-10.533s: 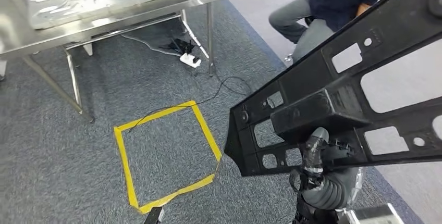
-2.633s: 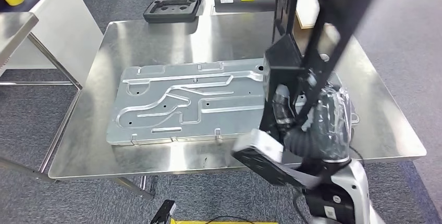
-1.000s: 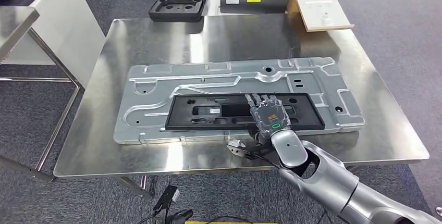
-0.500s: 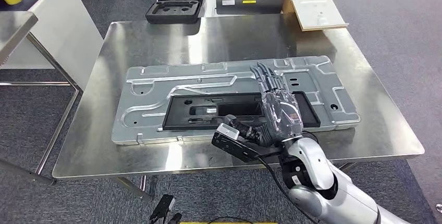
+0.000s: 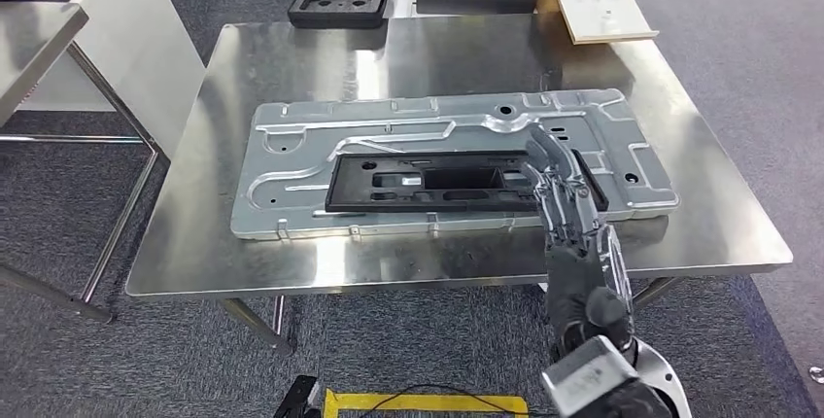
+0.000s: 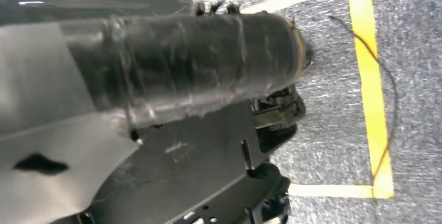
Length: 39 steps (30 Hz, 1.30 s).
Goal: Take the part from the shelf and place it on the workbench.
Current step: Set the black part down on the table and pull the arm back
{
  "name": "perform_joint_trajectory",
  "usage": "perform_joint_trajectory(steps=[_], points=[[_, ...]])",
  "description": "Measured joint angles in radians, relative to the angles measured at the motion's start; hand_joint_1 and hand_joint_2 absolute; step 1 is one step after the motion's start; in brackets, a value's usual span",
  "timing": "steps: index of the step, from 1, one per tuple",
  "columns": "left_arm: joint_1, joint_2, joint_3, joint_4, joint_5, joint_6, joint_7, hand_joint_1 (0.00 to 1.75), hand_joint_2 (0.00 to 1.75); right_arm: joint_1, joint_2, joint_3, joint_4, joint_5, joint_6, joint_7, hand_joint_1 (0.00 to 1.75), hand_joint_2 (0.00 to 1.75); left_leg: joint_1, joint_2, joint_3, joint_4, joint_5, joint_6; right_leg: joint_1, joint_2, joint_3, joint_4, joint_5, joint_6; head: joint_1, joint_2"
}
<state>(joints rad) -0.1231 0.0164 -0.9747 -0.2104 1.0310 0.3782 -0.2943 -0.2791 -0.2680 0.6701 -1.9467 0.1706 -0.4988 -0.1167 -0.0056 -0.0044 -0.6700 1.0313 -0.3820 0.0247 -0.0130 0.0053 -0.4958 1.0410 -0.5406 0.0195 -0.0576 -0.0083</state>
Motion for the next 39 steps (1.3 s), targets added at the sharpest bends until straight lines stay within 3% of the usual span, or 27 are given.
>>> perform_joint_trajectory(steps=[3, 4, 5, 8, 9, 10, 11, 13, 15, 16, 17, 19, 20, 21, 23, 24, 25, 26, 27, 28, 29, 31, 32, 34, 35, 36, 39], points=[[0.005, 0.004, 0.0, 0.0, 0.002, 0.001, 0.007, 0.0, 0.0, 0.037, 0.015, -0.001, -0.024, -0.055, -0.002, -0.063, 0.0, 0.0, 0.003, -0.002, -0.004, -0.003, 0.02, -0.015, 0.005, 0.0, -0.014, -0.013, 0.016, -0.015, 0.002, 0.0], [0.006, 0.006, 0.0, 0.0, 0.002, 0.001, 0.01, 0.0, 0.0, 0.05, 0.021, -0.001, -0.028, -0.075, 0.0, -0.083, 0.0, 0.0, 0.004, -0.002, -0.012, 0.004, 0.008, -0.02, 0.004, -0.002, -0.024, -0.013, 0.027, -0.022, 0.002, 0.0], [0.007, 0.007, 0.0, 0.001, 0.002, 0.002, 0.013, 0.0, 0.0, 0.063, 0.028, -0.001, -0.034, -0.097, 0.003, -0.103, 0.0, 0.0, 0.006, -0.002, -0.022, 0.025, -0.024, -0.026, 0.002, -0.004, -0.035, -0.014, 0.038, -0.029, 0.001, 0.0], [0.006, 0.01, 0.0, 0.001, 0.002, 0.002, 0.023, 0.0, 0.0, 0.1, 0.049, -0.002, -0.048, -0.16, 0.014, -0.162, 0.0, 0.0, 0.009, 0.0, -0.055, 0.186, -0.181, -0.04, 0.001, -0.008, -0.075, -0.014, 0.074, -0.04, -0.003, 0.0], [0.006, 0.011, 0.0, 0.001, 0.002, 0.002, 0.027, 0.0, 0.0, 0.113, 0.055, -0.002, -0.05, -0.178, 0.015, -0.179, 0.0, 0.0, 0.01, 0.0, -0.057, 0.241, -0.208, -0.042, 0.002, -0.009, -0.091, -0.012, 0.086, -0.041, -0.004, 0.0], [0.005, 0.012, 0.0, 0.001, 0.002, 0.002, 0.03, 0.0, 0.0, 0.125, 0.06, -0.002, -0.05, -0.192, 0.014, -0.19, 0.0, 0.0, 0.01, 0.0, -0.047, 0.274, -0.209, -0.042, 0.002, -0.01, -0.108, -0.011, 0.098, -0.04, -0.004, 0.0], [0.005, 0.013, 0.0, 0.001, 0.002, 0.002, 0.033, 0.0, 0.0, 0.136, 0.065, -0.002, -0.05, -0.203, 0.013, -0.201, 0.0, 0.0, 0.01, 0.0, -0.023, 0.276, -0.19, -0.042, 0.002, -0.01, -0.126, -0.009, 0.109, -0.039, -0.004, 0.0], [0.006, 0.016, 0.0, 0.001, 0.004, 0.002, 0.037, 0.0, 0.0, 0.154, 0.072, -0.003, -0.05, -0.216, 0.004, -0.215, 0.0, 0.0, 0.01, 0.0, 0.076, 0.177, -0.145, -0.038, 0.002, -0.009, -0.156, -0.004, 0.131, -0.035, -0.004, 0.0], [0.006, 0.018, 0.0, 0.001, 0.006, 0.002, 0.039, 0.0, 0.0, 0.173, 0.076, -0.011, -0.05, -0.222, -0.018, -0.223, 0.0, 0.0, 0.005, -0.002, 0.186, 0.027, -0.156, -0.03, 0.002, -0.008, -0.17, -0.001, 0.149, -0.025, -0.004, 0.0], [0.006, 0.018, 0.0, 0.001, 0.008, 0.002, 0.04, 0.0, 0.0, 0.183, 0.077, -0.017, -0.049, -0.223, -0.032, -0.226, 0.0, 0.0, 0.002, -0.003, 0.215, -0.022, -0.17, -0.025, 0.002, -0.009, -0.171, -0.003, 0.157, -0.019, -0.004, 0.0], [0.005, 0.018, 0.0, 0.001, 0.01, 0.002, 0.04, 0.0, 0.0, 0.193, 0.078, -0.024, -0.048, -0.225, -0.048, -0.228, 0.0, 0.0, -0.002, -0.004, 0.224, -0.042, -0.174, -0.019, 0.002, -0.01, -0.17, -0.007, 0.167, -0.013, -0.005, 0.0], [0.007, 0.018, 0.0, 0.001, 0.016, 0.002, 0.041, 0.0, 0.0, 0.217, 0.077, -0.041, -0.041, -0.231, -0.079, -0.23, 0.0, 0.0, -0.002, -0.001, 0.211, -0.049, -0.155, -0.004, 0.0, -0.009, -0.171, -0.012, 0.176, -0.001, -0.005, 0.0], [0.008, 0.018, 0.0, 0.001, 0.019, 0.002, 0.041, 0.0, 0.0, 0.231, 0.077, -0.051, -0.036, -0.241, -0.093, -0.23, 0.0, 0.0, 0.0, 0.002, 0.201, -0.052, -0.142, 0.004, 0.0, -0.007, -0.179, 0.0, 0.156, 0.003, -0.005, 0.0], [0.008, 0.018, 0.0, 0.001, 0.022, 0.003, 0.042, 0.0, 0.0, 0.245, 0.077, -0.063, -0.027, -0.261, -0.098, -0.229, 0.0, 0.0, 0.002, 0.005, 0.188, -0.055, -0.128, 0.012, -0.001, -0.006, -0.193, 0.031, 0.116, 0.006, -0.003, 0.0], [0.008, 0.018, 0.0, 0.001, 0.029, 0.005, 0.042, 0.0, 0.0, 0.271, 0.073, -0.089, 0.006, -0.346, -0.071, -0.23, 0.0, 0.0, 0.0, 0.008, 0.158, -0.056, -0.102, 0.023, -0.003, -0.005, -0.226, 0.144, 0.01, 0.01, -0.002, 0.0], [0.008, 0.016, 0.0, 0.001, 0.033, 0.005, 0.042, 0.0, 0.0, 0.284, 0.068, -0.101, 0.036, -0.409, -0.036, -0.233, 0.0, 0.0, -0.001, 0.009, 0.142, -0.055, -0.089, 0.025, -0.003, -0.005, -0.237, 0.207, -0.022, 0.013, -0.002, 0.0], [0.008, 0.015, 0.0, 0.001, 0.038, 0.005, 0.042, 0.0, 0.0, 0.296, 0.061, -0.11, 0.075, -0.475, 0.003, -0.236, 0.0, 0.0, -0.003, 0.009, 0.124, -0.053, -0.075, 0.024, -0.004, -0.005, -0.24, 0.253, -0.027, 0.015, -0.002, 0.0], [0.008, 0.014, 0.0, 0.001, 0.042, 0.005, 0.042, 0.0, 0.0, 0.307, 0.054, -0.117, 0.127, -0.541, 0.041, -0.24, 0.0, 0.0, -0.004, 0.009, 0.105, -0.05, -0.062, 0.023, -0.004, -0.005, -0.229, 0.273, -0.009, 0.016, -0.002, 0.0], [0.008, 0.013, 0.0, 0.001, 0.045, 0.005, 0.043, 0.0, 0.0, 0.315, 0.048, -0.122, 0.189, -0.604, 0.073, -0.246, 0.0, 0.0, -0.004, 0.009, 0.083, -0.046, -0.049, 0.021, -0.005, -0.005, -0.203, 0.262, 0.021, 0.016, -0.002, 0.0], [0.008, 0.013, 0.0, 0.001, 0.048, 0.005, 0.043, 0.0, 0.0, 0.32, 0.045, -0.127, 0.244, -0.652, 0.091, -0.251, 0.0, 0.0, -0.004, 0.008, 0.062, -0.041, -0.039, 0.018, -0.005, -0.005, -0.161, 0.219, 0.05, 0.015, -0.002, 0.0], [0.008, 0.012, 0.0, 0.001, 0.051, 0.006, 0.044, 0.0, 0.0, 0.321, 0.043, -0.134, 0.31, -0.7, 0.103, -0.261, 0.0, 0.0, -0.005, 0.006, 0.042, -0.035, -0.029, 0.015, -0.006, -0.006, -0.113, 0.152, 0.058, 0.013, -0.002, 0.0], [0.006, 0.01, 0.001, 0.001, 0.054, 0.007, 0.046, 0.0, 0.0, 0.318, 0.043, -0.145, 0.426, -0.763, 0.122, -0.29, 0.0, 0.0, -0.005, 0.002, 0.012, -0.023, -0.01, 0.005, -0.001, -0.006, -0.036, 0.023, 0.034, 0.006, -0.004, 0.0], [0.005, 0.009, 0.001, 0.001, 0.056, 0.008, 0.047, 0.0, 0.0, 0.314, 0.043, -0.151, 0.496, -0.79, 0.136, -0.309, 0.0, 0.0, -0.005, 0.001, 0.004, -0.02, 0.0, -0.001, 0.002, -0.005, -0.021, -0.013, 0.02, 0.001, -0.003, 0.0], [0.007, 0.008, 0.003, 0.001, 0.057, 0.009, 0.05, 0.0, 0.0, 0.308, 0.046, -0.158, 0.621, -0.818, 0.161, -0.345, 0.0, 0.0, -0.002, -0.001, -0.003, -0.021, 0.016, -0.012, 0.006, -0.008, -0.026, -0.03, 0.027, -0.012, -0.002, 0.0], [0.008, 0.008, 0.004, 0.001, 0.057, 0.01, 0.051, 0.0, 0.0, 0.308, 0.048, -0.16, 0.675, -0.827, 0.168, -0.356, 0.0, 0.0, 0.0, -0.002, -0.01, -0.015, 0.007, -0.017, 0.006, -0.01, -0.032, -0.031, 0.037, -0.018, 0.001, 0.0], [0.01, 0.007, 0.005, 0.001, 0.057, 0.01, 0.051, 0.0, 0.0, 0.308, 0.05, -0.162, 0.72, -0.835, 0.172, -0.363, 0.0, 0.0, 0.002, -0.003, -0.019, 0.006, -0.023, -0.022, 0.004, -0.012, -0.041, -0.033, 0.048, -0.026, 0.0, 0.0], [0.011, 0.004, 0.006, 0.001, 0.056, 0.011, 0.055, 0.0, 0.0, 0.299, 0.056, -0.169, 0.835, -0.862, 0.176, -0.351, 0.0, 0.0, 0.005, -0.001, -0.052, 0.161, -0.177, -0.034, 0.004, -0.016, -0.077, -0.033, 0.082, -0.037, -0.007, 0.0]])
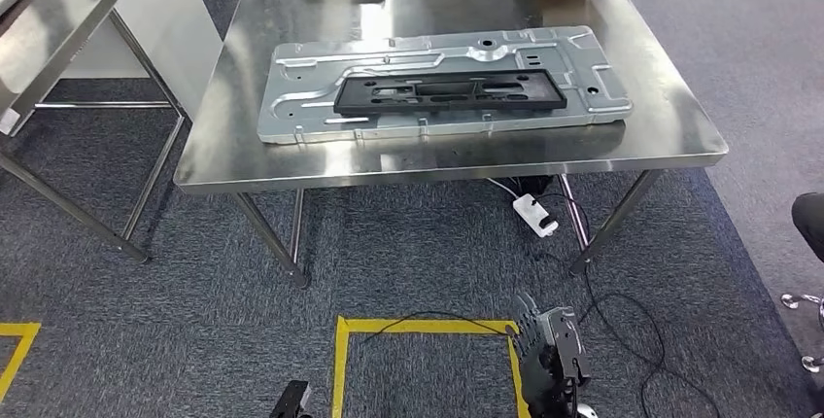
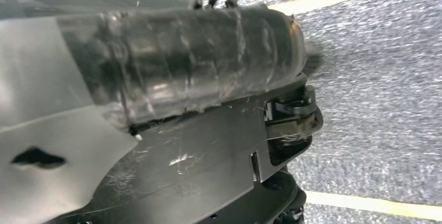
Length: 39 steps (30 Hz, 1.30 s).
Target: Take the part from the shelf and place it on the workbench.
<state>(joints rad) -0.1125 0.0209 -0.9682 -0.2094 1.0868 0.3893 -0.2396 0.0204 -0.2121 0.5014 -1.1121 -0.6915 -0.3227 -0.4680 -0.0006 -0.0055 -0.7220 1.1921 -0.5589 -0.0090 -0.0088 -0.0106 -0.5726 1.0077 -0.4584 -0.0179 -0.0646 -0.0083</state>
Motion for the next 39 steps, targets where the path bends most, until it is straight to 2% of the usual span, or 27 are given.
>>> perform_joint_trajectory(steps=[1, 2, 3, 5, 7, 9, 11, 12, 14, 15, 16, 17, 18, 19, 20, 21, 23, 24, 26, 27, 29, 31, 32, 33, 34, 37, 39], points=[[0.0, -0.001, 0.0, 0.0, -0.001, 0.0, 0.003, 0.0, 0.0, -0.006, 0.004, -0.002, 0.051, -0.015, 0.0, 0.017, 0.0, 0.0, 0.0, 0.0, -0.003, 0.054, -0.027, 0.0, 0.001, 0.0, -0.013, 0.0, 0.011, -0.001, -0.001, 0.0], [-0.001, -0.002, 0.0, 0.0, -0.002, 0.001, 0.006, 0.0, 0.0, -0.016, 0.011, -0.004, 0.116, -0.033, -0.002, 0.052, 0.0, 0.0, 0.0, 0.0, 0.008, 0.087, -0.027, 0.001, 0.003, -0.001, -0.029, 0.001, 0.023, 0.0, -0.001, 0.0], [-0.001, -0.003, 0.0, 0.0, -0.004, 0.002, 0.009, 0.0, 0.0, -0.027, 0.023, -0.006, 0.194, -0.051, -0.008, 0.114, 0.0, 0.0, -0.002, 0.0, 0.033, 0.088, -0.004, 0.005, 0.004, -0.001, -0.045, 0.002, 0.034, 0.001, -0.001, 0.0], [-0.002, -0.005, 0.0, 0.0, -0.007, 0.008, 0.013, 0.0, 0.0, -0.041, 0.051, -0.007, 0.342, -0.064, -0.026, 0.302, 0.0, 0.0, -0.006, 0.0, 0.13, 0.002, 0.048, 0.014, 0.004, -0.001, -0.075, 0.006, 0.058, 0.004, 0.0, 0.0], [-0.003, -0.009, 0.0, 0.0, -0.008, 0.013, 0.012, 0.0, 0.0, -0.043, 0.084, -0.002, 0.429, -0.031, -0.046, 0.498, 0.0, 0.0, -0.014, -0.001, 0.237, -0.148, 0.033, 0.023, 0.004, -0.001, -0.094, 0.009, 0.078, 0.01, 0.0, 0.0], [-0.004, -0.014, 0.0, 0.0, -0.003, 0.016, 0.01, 0.0, 0.0, -0.053, 0.122, 0.013, 0.5, 0.016, -0.057, 0.621, 0.0, 0.0, -0.02, -0.001, 0.278, -0.228, 0.009, 0.032, 0.003, 0.001, -0.098, 0.003, 0.1, 0.019, -0.002, 0.0], [-0.005, -0.02, 0.0, 0.0, 0.001, 0.016, 0.012, 0.0, 0.0, -0.063, 0.155, 0.035, 0.573, 0.059, -0.046, 0.661, 0.0, 0.0, -0.018, 0.001, 0.272, -0.241, 0.03, 0.044, 0.001, 0.004, -0.101, -0.002, 0.108, 0.03, -0.004, 0.0], [-0.005, -0.023, 0.0, 0.0, 0.001, 0.015, 0.017, 0.0, 0.0, -0.065, 0.167, 0.047, 0.601, 0.084, -0.029, 0.665, 0.0, 0.0, -0.017, 0.003, 0.266, -0.246, 0.043, 0.051, 0.0, 0.006, -0.107, 0.01, 0.088, 0.035, -0.004, 0.0], [-0.005, -0.025, 0.0, 0.0, -0.009, 0.011, 0.037, 0.0, 0.0, -0.071, 0.186, 0.083, 0.649, 0.154, 0.03, 0.676, 0.0, 0.0, -0.013, 0.008, 0.246, -0.25, 0.069, 0.063, -0.002, 0.008, -0.131, 0.093, -0.008, 0.041, 0.001, 0.0], [-0.005, -0.026, 0.0, 0.0, -0.017, 0.007, 0.048, 0.0, 0.0, -0.076, 0.192, 0.104, 0.67, 0.191, 0.064, 0.687, 0.0, 0.0, -0.013, 0.009, 0.23, -0.247, 0.08, 0.066, -0.003, 0.009, -0.147, 0.161, -0.063, 0.044, 0.003, 0.0], [-0.006, -0.026, 0.0, 0.0, -0.027, 0.002, 0.057, 0.0, 0.0, -0.082, 0.198, 0.126, 0.689, 0.222, 0.098, 0.699, 0.0, 0.0, -0.014, 0.01, 0.213, -0.242, 0.091, 0.066, -0.003, 0.009, -0.159, 0.229, -0.098, 0.047, 0.004, 0.0], [-0.007, -0.026, 0.0, 0.0, -0.035, -0.003, 0.063, 0.0, 0.0, -0.086, 0.202, 0.144, 0.705, 0.243, 0.124, 0.71, 0.0, 0.0, -0.013, 0.011, 0.194, -0.236, 0.101, 0.064, -0.005, 0.008, -0.161, 0.28, -0.106, 0.05, 0.004, 0.0], [-0.009, -0.026, 0.0, 0.0, -0.042, -0.007, 0.065, 0.0, 0.0, -0.088, 0.204, 0.158, 0.716, 0.254, 0.142, 0.718, 0.0, 0.0, -0.013, 0.011, 0.172, -0.228, 0.11, 0.062, -0.006, 0.008, -0.149, 0.302, -0.09, 0.052, 0.004, 0.0], [-0.009, -0.025, 0.0, 0.0, -0.047, -0.011, 0.065, 0.0, 0.0, -0.089, 0.206, 0.167, 0.726, 0.26, 0.154, 0.722, 0.0, 0.0, -0.012, 0.011, 0.151, -0.217, 0.118, 0.058, -0.009, 0.008, -0.12, 0.29, -0.06, 0.054, 0.004, 0.0], [-0.01, -0.025, 0.0, 0.0, -0.051, -0.014, 0.063, 0.0, 0.0, -0.091, 0.207, 0.175, 0.734, 0.262, 0.164, 0.723, 0.0, 0.0, -0.012, 0.011, 0.131, -0.205, 0.125, 0.054, -0.013, 0.008, -0.073, 0.24, -0.037, 0.057, 0.004, 0.0], [-0.011, -0.025, -0.001, 0.0, -0.055, -0.017, 0.06, 0.0, 0.0, -0.093, 0.209, 0.184, 0.742, 0.263, 0.172, 0.723, 0.0, 0.0, -0.012, 0.011, 0.112, -0.191, 0.129, 0.049, -0.015, 0.009, -0.016, 0.168, -0.035, 0.06, 0.005, 0.0], [-0.013, -0.024, -0.001, 0.0, -0.061, -0.02, 0.055, 0.0, 0.0, -0.1, 0.213, 0.205, 0.759, 0.266, 0.188, 0.715, 0.0, 0.0, -0.014, 0.011, 0.089, -0.167, 0.134, 0.039, -0.013, 0.013, 0.063, 0.045, -0.069, 0.054, 0.003, 0.0], [-0.014, -0.024, -0.002, 0.0, -0.062, -0.022, 0.053, 0.0, 0.0, -0.104, 0.216, 0.218, 0.768, 0.268, 0.193, 0.711, 0.0, 0.0, -0.014, 0.011, 0.083, -0.162, 0.138, 0.034, -0.008, 0.015, 0.075, 0.018, -0.085, 0.047, 0.002, 0.0], [-0.013, -0.023, -0.003, 0.0, -0.063, -0.025, 0.048, 0.0, 0.0, -0.108, 0.221, 0.242, 0.785, 0.268, 0.2, 0.7, 0.0, 0.0, -0.01, 0.011, 0.077, -0.156, 0.142, 0.023, -0.005, 0.011, 0.066, 0.012, -0.081, 0.029, 0.001, 0.0], [-0.012, -0.023, -0.003, 0.0, -0.063, -0.028, 0.043, 0.0, 0.0, -0.109, 0.222, 0.251, 0.793, 0.266, 0.203, 0.694, 0.0, 0.0, -0.007, 0.01, 0.07, -0.144, 0.127, 0.017, -0.005, 0.007, 0.062, 0.012, -0.075, 0.019, 0.0, 0.0], [-0.011, -0.023, -0.004, 0.0, -0.061, -0.032, 0.035, 0.0, 0.0, -0.111, 0.223, 0.262, 0.806, 0.263, 0.21, 0.679, 0.0, 0.0, -0.003, 0.009, 0.045, -0.075, 0.061, 0.006, -0.007, -0.003, 0.051, 0.011, -0.063, 0.005, -0.005, 0.0], [-0.011, -0.023, -0.004, 0.0, -0.06, -0.032, 0.033, 0.0, 0.0, -0.112, 0.223, 0.276, 0.818, 0.263, 0.215, 0.665, 0.0, 0.0, -0.001, 0.01, 0.011, 0.049, -0.016, -0.001, -0.004, -0.016, 0.036, 0.012, -0.052, 0.0, -0.011, 0.0], [-0.011, -0.023, -0.005, 0.0, -0.059, -0.031, 0.033, 0.0, 0.0, -0.113, 0.223, 0.283, 0.823, 0.263, 0.217, 0.658, 0.0, 0.0, 0.0, 0.01, 0.003, 0.098, -0.035, -0.002, -0.002, -0.023, 0.028, 0.014, -0.047, 0.0, -0.011, 0.0], [-0.011, -0.023, -0.006, 0.0, -0.057, -0.03, 0.034, 0.0, 0.0, -0.113, 0.223, 0.288, 0.827, 0.263, 0.217, 0.653, 0.0, 0.0, 0.0, 0.01, 0.006, 0.121, -0.039, -0.002, -0.001, -0.03, 0.021, 0.016, -0.044, 0.0, -0.011, 0.0], [-0.011, -0.023, -0.006, 0.0, -0.056, -0.029, 0.034, 0.0, 0.0, -0.114, 0.223, 0.292, 0.831, 0.263, 0.217, 0.648, 0.0, 0.0, 0.0, 0.011, 0.033, 0.096, -0.023, 0.001, 0.0, -0.037, 0.017, 0.019, -0.041, 0.001, -0.011, 0.0], [-0.007, -0.022, -0.006, 0.0, -0.052, -0.028, 0.033, 0.0, 0.0, -0.115, 0.223, 0.3, 0.838, 0.263, 0.213, 0.637, 0.0, 0.0, -0.006, 0.041, 0.17, -0.105, 0.036, 0.014, 0.003, -0.059, 0.013, 0.025, -0.038, 0.005, -0.011, 0.0], [-0.006, -0.021, -0.006, 0.0, -0.05, -0.029, 0.03, 0.0, 0.0, -0.116, 0.224, 0.304, 0.843, 0.263, 0.21, 0.634, 0.0, 0.0, -0.017, 0.063, 0.205, -0.173, 0.039, 0.024, 0.005, -0.075, 0.012, 0.023, -0.033, 0.013, -0.01, 0.0]])
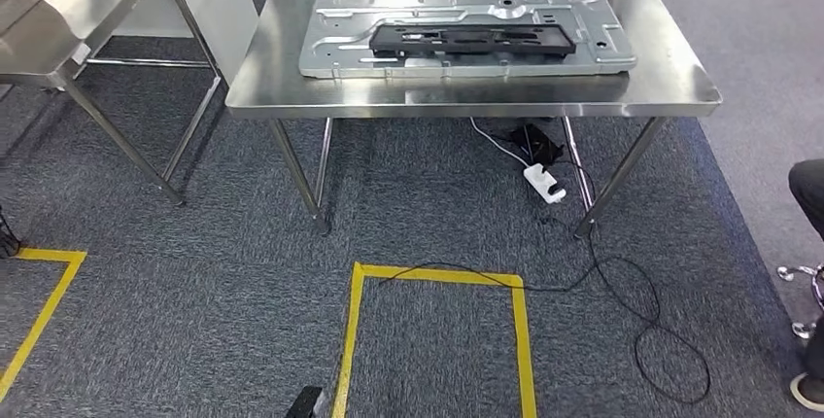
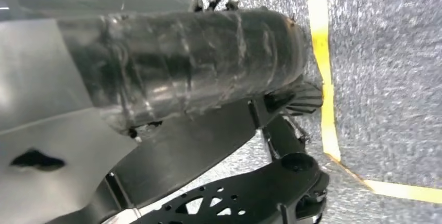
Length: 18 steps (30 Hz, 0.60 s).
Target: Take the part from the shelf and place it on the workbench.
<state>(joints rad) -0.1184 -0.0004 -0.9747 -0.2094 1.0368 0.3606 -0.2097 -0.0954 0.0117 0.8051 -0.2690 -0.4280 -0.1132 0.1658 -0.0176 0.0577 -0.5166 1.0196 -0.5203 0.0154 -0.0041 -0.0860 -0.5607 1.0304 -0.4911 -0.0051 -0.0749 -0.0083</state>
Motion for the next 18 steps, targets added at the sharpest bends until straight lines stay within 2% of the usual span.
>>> perform_joint_trajectory(steps=[2, 3, 4, 5, 7, 8, 9, 10, 11, 12, 14, 15, 16, 18], points=[[0.002, 0.002, 0.0, 0.0, 0.004, 0.0, -0.003, 0.0, 0.0, -0.002, 0.001, 0.004, 0.004, 0.0, -0.001, -0.001, 0.0, 0.0, -0.005, -0.009, -0.004, -0.013, 0.006, 0.009, 0.001, -0.018, 0.001, -0.004, 0.006, 0.01, -0.001, 0.0], [0.004, 0.002, 0.0, 0.0, 0.007, 0.0, -0.004, 0.0, 0.0, -0.003, 0.002, 0.007, 0.007, 0.0, -0.002, -0.001, 0.0, 0.0, -0.001, -0.017, -0.005, -0.021, 0.011, 0.014, 0.0, -0.018, 0.001, -0.003, 0.004, 0.015, 0.0, 0.0], [0.006, 0.002, 0.0, 0.0, 0.01, 0.001, -0.005, 0.0, 0.0, -0.005, 0.002, 0.009, 0.009, 0.0, -0.002, -0.002, 0.0, 0.0, 0.003, -0.024, -0.005, -0.027, 0.017, 0.019, -0.001, -0.003, -0.003, 0.006, -0.005, 0.02, 0.0, 0.0], [0.007, 0.002, 0.0, 0.0, 0.014, 0.003, -0.009, 0.0, 0.0, -0.006, 0.001, 0.011, 0.01, -0.001, -0.001, -0.003, 0.0, 0.0, 0.007, -0.032, -0.005, -0.033, 0.023, 0.026, -0.003, 0.021, -0.015, 0.034, -0.025, 0.024, 0.002, 0.0], [0.005, 0.001, 0.0, 0.0, 0.023, 0.009, -0.02, 0.0, 0.0, -0.007, 0.001, 0.014, 0.014, -0.005, 0.003, -0.004, 0.0, 0.0, 0.01, -0.047, -0.009, -0.036, 0.032, 0.036, -0.005, 0.07, -0.062, 0.144, -0.089, 0.031, 0.004, 0.0], [0.004, 0.0, 0.0, 0.0, 0.028, 0.013, -0.025, 0.0, 0.0, -0.007, 0.001, 0.014, 0.017, -0.009, 0.007, -0.001, 0.0, 0.0, 0.009, -0.056, -0.015, -0.034, 0.035, 0.039, -0.005, 0.078, -0.093, 0.214, -0.119, 0.033, 0.005, 0.0], [0.005, -0.001, 0.0, 0.0, 0.032, 0.017, -0.029, 0.0, 0.0, -0.007, 0.0, 0.014, 0.02, -0.011, 0.013, 0.003, 0.0, 0.0, 0.009, -0.066, -0.02, -0.031, 0.037, 0.039, -0.005, 0.08, -0.115, 0.265, -0.135, 0.034, 0.005, 0.0], [0.005, -0.001, 0.0, 0.0, 0.035, 0.02, -0.03, 0.0, 0.0, -0.007, -0.001, 0.015, 0.023, -0.011, 0.019, 0.01, 0.0, 0.0, 0.009, -0.078, -0.024, -0.028, 0.038, 0.04, -0.006, 0.081, -0.122, 0.286, -0.133, 0.034, 0.005, 0.0], [0.005, -0.001, 0.0, 0.0, 0.037, 0.022, -0.03, 0.0, 0.0, -0.007, -0.002, 0.016, 0.025, -0.009, 0.026, 0.017, 0.0, 0.0, 0.009, -0.09, -0.028, -0.023, 0.039, 0.039, -0.006, 0.083, -0.111, 0.268, -0.113, 0.034, 0.005, 0.0], [0.005, -0.003, 0.0, 0.0, 0.039, 0.023, -0.028, 0.0, 0.0, -0.007, -0.004, 0.019, 0.028, -0.004, 0.032, 0.025, 0.0, 0.0, 0.01, -0.103, -0.03, -0.017, 0.038, 0.038, -0.007, 0.088, -0.081, 0.211, -0.077, 0.034, 0.005, 0.0], [0.003, -0.006, 0.0, 0.0, 0.046, 0.023, -0.024, 0.0, 0.0, -0.008, -0.008, 0.026, 0.032, 0.015, 0.028, 0.033, 0.0, 0.0, 0.009, -0.125, -0.04, -0.001, 0.036, 0.032, -0.013, 0.129, -0.015, 0.076, -0.028, 0.031, 0.005, 0.0], [0.001, -0.008, 0.0, 0.0, 0.05, 0.023, -0.022, 0.0, 0.0, -0.008, -0.009, 0.032, 0.034, 0.029, 0.016, 0.033, 0.0, 0.0, 0.009, -0.135, -0.048, 0.006, 0.036, 0.027, -0.015, 0.148, 0.004, 0.033, -0.019, 0.029, 0.004, 0.0], [0.0, -0.01, 0.0, 0.0, 0.055, 0.022, -0.021, 0.0, 0.0, -0.008, -0.01, 0.038, 0.036, 0.043, 0.002, 0.031, 0.0, 0.0, 0.009, -0.144, -0.057, 0.011, 0.037, 0.021, -0.016, 0.16, 0.01, 0.015, -0.021, 0.027, 0.004, 0.0], [0.0, -0.011, 0.0, 0.0, 0.063, 0.023, -0.021, 0.0, 0.0, -0.008, -0.01, 0.053, 0.039, 0.063, -0.022, 0.023, 0.0, 0.0, 0.012, -0.162, -0.072, 0.013, 0.043, 0.008, -0.016, 0.145, 0.008, 0.01, -0.018, 0.017, 0.004, 0.0]])
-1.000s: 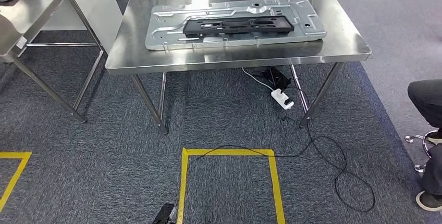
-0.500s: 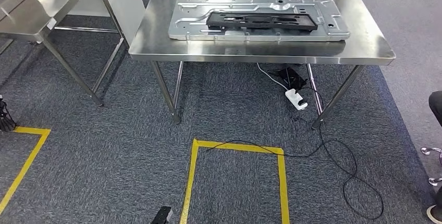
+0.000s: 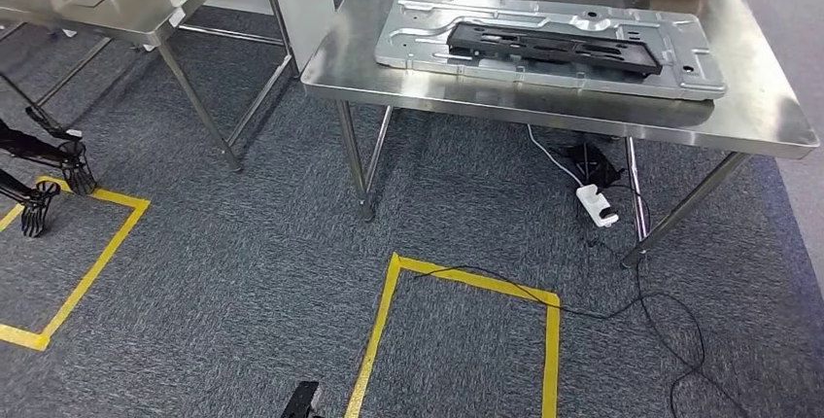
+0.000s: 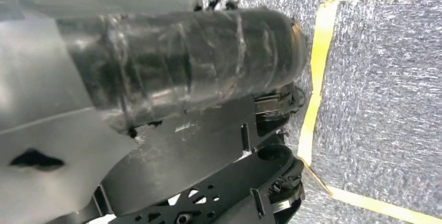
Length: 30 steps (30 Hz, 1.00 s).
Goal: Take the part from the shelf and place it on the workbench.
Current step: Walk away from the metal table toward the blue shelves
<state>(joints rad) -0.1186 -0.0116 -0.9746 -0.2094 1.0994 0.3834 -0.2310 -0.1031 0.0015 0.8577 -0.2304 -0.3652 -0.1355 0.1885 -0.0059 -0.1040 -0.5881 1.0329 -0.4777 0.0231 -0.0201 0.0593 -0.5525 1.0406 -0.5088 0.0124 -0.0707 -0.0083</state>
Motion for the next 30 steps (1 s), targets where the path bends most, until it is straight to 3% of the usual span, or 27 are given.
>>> perform_joint_trajectory(steps=[2, 5, 7, 8, 9, 10, 12, 13, 15, 16, 18, 20, 21, 22, 23, 25, 26, 28, 29, 30], points=[[0.001, -0.001, 0.001, 0.0, 0.012, 0.004, 0.0, 0.0, 0.0, -0.002, -0.002, 0.014, 0.002, 0.017, -0.006, -0.006, 0.0, 0.0, 0.0, 0.02, -0.017, 0.025, -0.017, -0.012, -0.002, -0.022, 0.001, -0.008, 0.008, -0.013, -0.004, 0.0], [-0.001, -0.003, 0.005, 0.0, 0.035, 0.014, -0.004, 0.0, 0.0, -0.004, -0.004, 0.043, 0.006, 0.05, 0.002, -0.018, 0.0, 0.0, 0.005, 0.079, -0.086, 0.182, -0.101, -0.029, -0.001, -0.062, 0.0, -0.013, 0.013, -0.022, -0.016, 0.0], [-0.002, -0.004, 0.009, 0.0, 0.041, 0.018, -0.007, 0.0, 0.0, -0.003, -0.006, 0.063, 0.009, 0.061, 0.005, -0.021, 0.0, 0.0, 0.009, 0.091, -0.116, 0.258, -0.121, -0.036, 0.001, -0.092, -0.002, -0.012, 0.012, -0.022, -0.017, 0.0], [-0.001, -0.004, 0.01, 0.0, 0.042, 0.018, -0.008, 0.0, 0.0, -0.004, -0.008, 0.07, 0.01, 0.063, 0.006, -0.022, 0.0, 0.0, 0.01, 0.096, -0.107, 0.246, -0.106, -0.037, 0.001, -0.105, -0.002, -0.012, 0.012, -0.022, -0.017, 0.0], [0.0, -0.004, 0.01, 0.0, 0.042, 0.018, -0.008, 0.0, 0.0, -0.005, -0.008, 0.076, 0.011, 0.064, 0.006, -0.022, 0.0, 0.0, 0.01, 0.103, -0.079, 0.198, -0.076, -0.037, 0.001, -0.116, -0.001, -0.012, 0.011, -0.021, -0.017, 0.0], [0.001, -0.004, 0.01, 0.0, 0.043, 0.019, -0.008, 0.0, 0.0, -0.007, -0.008, 0.082, 0.011, 0.065, 0.006, -0.022, 0.0, 0.0, 0.01, 0.118, -0.042, 0.127, -0.046, -0.034, 0.001, -0.126, 0.0, -0.012, 0.011, -0.02, -0.017, 0.0], [0.003, -0.004, 0.01, 0.0, 0.043, 0.02, -0.009, 0.0, 0.0, -0.009, -0.009, 0.091, 0.012, 0.068, 0.006, -0.023, 0.0, 0.0, 0.001, 0.154, 0.014, 0.014, -0.015, -0.024, 0.005, -0.144, 0.001, -0.012, 0.01, -0.012, -0.016, 0.0], [0.003, -0.004, 0.01, 0.0, 0.043, 0.021, -0.008, 0.0, 0.0, -0.01, -0.009, 0.096, 0.013, 0.072, 0.006, -0.024, 0.0, 0.0, -0.004, 0.164, 0.024, -0.011, -0.013, -0.018, 0.007, -0.153, 0.002, -0.013, 0.01, -0.008, -0.015, 0.0], [0.006, -0.004, 0.01, 0.0, 0.038, 0.019, -0.001, 0.0, 0.0, -0.012, -0.009, 0.106, 0.014, 0.088, 0.007, -0.034, 0.0, 0.0, -0.007, 0.149, 0.021, -0.016, -0.009, -0.004, 0.01, -0.173, 0.004, -0.016, 0.012, 0.004, -0.015, 0.0], [0.009, -0.005, 0.01, 0.0, 0.032, 0.018, 0.009, 0.0, 0.0, -0.014, -0.009, 0.113, 0.014, 0.099, 0.009, -0.04, 0.0, 0.0, -0.005, 0.139, 0.021, -0.021, -0.005, 0.002, 0.009, -0.169, 0.005, -0.014, 0.008, 0.01, -0.015, 0.0], [0.008, -0.009, 0.01, 0.0, 0.02, 0.016, 0.042, 0.0, 0.0, -0.018, -0.01, 0.124, 0.015, 0.12, 0.015, -0.053, 0.0, 0.0, 0.001, 0.121, 0.024, -0.03, 0.005, 0.016, 0.006, -0.127, -0.012, 0.031, -0.026, 0.019, -0.011, 0.0], [0.002, -0.015, 0.01, 0.0, 0.015, 0.018, 0.082, 0.0, 0.0, -0.018, -0.011, 0.136, 0.015, 0.138, 0.025, -0.06, 0.0, 0.0, 0.001, 0.103, 0.021, -0.032, 0.011, 0.027, 0.005, -0.078, -0.067, 0.151, -0.089, 0.02, -0.005, 0.0], [-0.001, -0.018, 0.01, 0.0, 0.013, 0.02, 0.103, 0.0, 0.0, -0.017, -0.011, 0.142, 0.016, 0.146, 0.03, -0.061, 0.0, 0.0, 0.0, 0.091, 0.018, -0.031, 0.013, 0.03, 0.005, -0.069, -0.096, 0.214, -0.112, 0.021, -0.003, 0.0], [-0.003, -0.02, 0.01, 0.0, 0.011, 0.023, 0.124, 0.0, 0.0, -0.016, -0.011, 0.149, 0.016, 0.151, 0.036, -0.061, 0.0, 0.0, -0.001, 0.078, 0.016, -0.029, 0.014, 0.03, 0.005, -0.066, -0.115, 0.252, -0.118, 0.021, -0.003, 0.0], [-0.006, -0.022, 0.01, 0.0, 0.009, 0.025, 0.143, 0.0, 0.0, -0.016, -0.011, 0.155, 0.017, 0.154, 0.042, -0.061, 0.0, 0.0, -0.001, 0.064, 0.015, -0.027, 0.015, 0.03, 0.005, -0.064, -0.116, 0.253, -0.104, 0.021, -0.003, 0.0], [-0.011, -0.026, 0.01, 0.0, 0.003, 0.03, 0.168, 0.0, 0.0, -0.016, -0.013, 0.165, 0.017, 0.155, 0.05, -0.061, 0.0, 0.0, -0.001, 0.035, 0.013, -0.02, 0.015, 0.028, 0.002, -0.043, -0.068, 0.149, -0.036, 0.018, -0.002, 0.0], [-0.014, -0.028, 0.01, 0.0, 0.001, 0.032, 0.173, 0.0, 0.0, -0.017, -0.014, 0.168, 0.018, 0.152, 0.053, -0.061, 0.0, 0.0, -0.002, 0.023, 0.009, -0.013, 0.013, 0.024, 0.0, -0.017, -0.039, 0.085, -0.011, 0.015, -0.002, 0.0], [-0.017, -0.029, 0.009, 0.0, -0.003, 0.034, 0.165, 0.0, 0.0, -0.016, -0.016, 0.171, 0.018, 0.144, 0.056, -0.062, 0.0, 0.0, -0.003, 0.002, -0.003, -0.001, 0.011, 0.015, -0.003, 0.023, -0.01, 0.011, 0.005, 0.012, -0.003, 0.0], [-0.017, -0.029, 0.009, 0.0, -0.004, 0.034, 0.155, 0.0, 0.0, -0.016, -0.017, 0.172, 0.019, 0.14, 0.057, -0.065, 0.0, 0.0, -0.002, -0.008, -0.009, 0.001, 0.013, 0.009, -0.002, 0.028, -0.008, 0.002, 0.001, 0.009, -0.004, 0.0], [-0.016, -0.029, 0.009, 0.0, -0.006, 0.035, 0.143, 0.0, 0.0, -0.016, -0.017, 0.173, 0.019, 0.137, 0.058, -0.068, 0.0, 0.0, 0.0, -0.02, -0.015, 0.0, 0.015, 0.002, -0.001, 0.018, -0.006, 0.0, 0.003, 0.005, -0.004, 0.0]])
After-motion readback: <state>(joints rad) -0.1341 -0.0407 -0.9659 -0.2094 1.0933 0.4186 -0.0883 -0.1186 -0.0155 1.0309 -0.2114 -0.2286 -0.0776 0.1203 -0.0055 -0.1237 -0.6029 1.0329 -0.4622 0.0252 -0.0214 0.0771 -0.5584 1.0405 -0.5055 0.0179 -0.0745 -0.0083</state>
